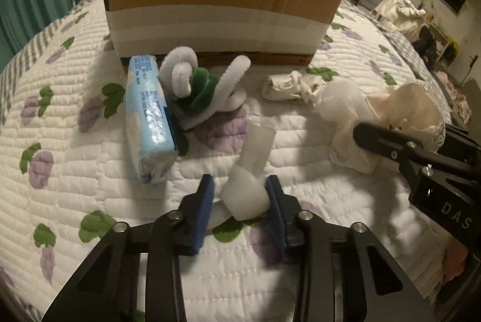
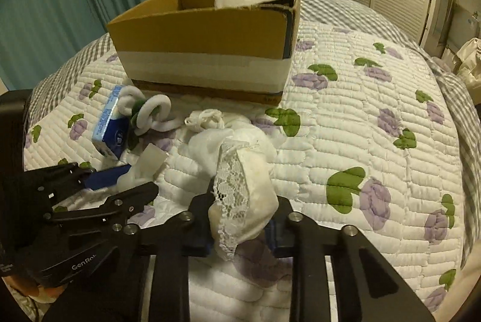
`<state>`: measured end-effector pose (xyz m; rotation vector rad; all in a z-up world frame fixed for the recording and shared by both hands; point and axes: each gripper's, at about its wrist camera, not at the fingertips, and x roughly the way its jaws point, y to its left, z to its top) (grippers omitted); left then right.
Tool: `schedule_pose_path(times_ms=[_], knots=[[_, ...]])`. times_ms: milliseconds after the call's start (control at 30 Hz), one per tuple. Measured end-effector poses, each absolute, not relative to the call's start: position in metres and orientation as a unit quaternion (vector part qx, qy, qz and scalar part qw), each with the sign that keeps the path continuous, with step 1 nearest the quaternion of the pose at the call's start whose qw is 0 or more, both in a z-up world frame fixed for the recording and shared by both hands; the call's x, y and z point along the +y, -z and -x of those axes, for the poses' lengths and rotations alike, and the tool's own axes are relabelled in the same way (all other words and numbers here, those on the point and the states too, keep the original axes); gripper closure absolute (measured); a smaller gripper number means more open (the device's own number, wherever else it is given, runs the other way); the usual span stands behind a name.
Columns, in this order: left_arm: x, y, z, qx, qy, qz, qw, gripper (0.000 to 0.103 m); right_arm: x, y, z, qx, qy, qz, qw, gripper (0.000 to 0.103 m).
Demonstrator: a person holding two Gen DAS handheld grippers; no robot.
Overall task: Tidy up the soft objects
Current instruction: 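Grasp the white lace cloth with the right gripper while the left grasps a white cloth, then lower both held cloths into the box and open both grippers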
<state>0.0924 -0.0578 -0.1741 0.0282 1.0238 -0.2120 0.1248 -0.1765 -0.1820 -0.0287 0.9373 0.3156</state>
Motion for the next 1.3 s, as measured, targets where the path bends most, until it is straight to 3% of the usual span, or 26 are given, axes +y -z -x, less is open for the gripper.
schedule_pose_path(times_ms=[300, 767, 1033, 1300], knots=[[-0.062, 0.143, -0.071, 0.469, 0.114, -0.017, 0.876, 0.075, -0.177, 0.146, -0.1, 0.422, -0.152, 0.012, 0.894, 0.083], [-0.055, 0.038, -0.037, 0.362, 0.121, -0.021, 0.924, 0.075, -0.167, 0.042, -0.048, 0.331, -0.155, 0.028, 0.93, 0.084], [-0.047, -0.011, -0.071, 0.301, 0.106, -0.039, 0.947, 0.075, -0.156, -0.007, -0.073, 0.283, -0.162, 0.034, 0.945, 0.083], [-0.035, -0.026, -0.138, 0.276, 0.095, -0.038, 0.956, 0.075, -0.149, -0.034, -0.14, 0.257, -0.168, 0.027, 0.951, 0.083]])
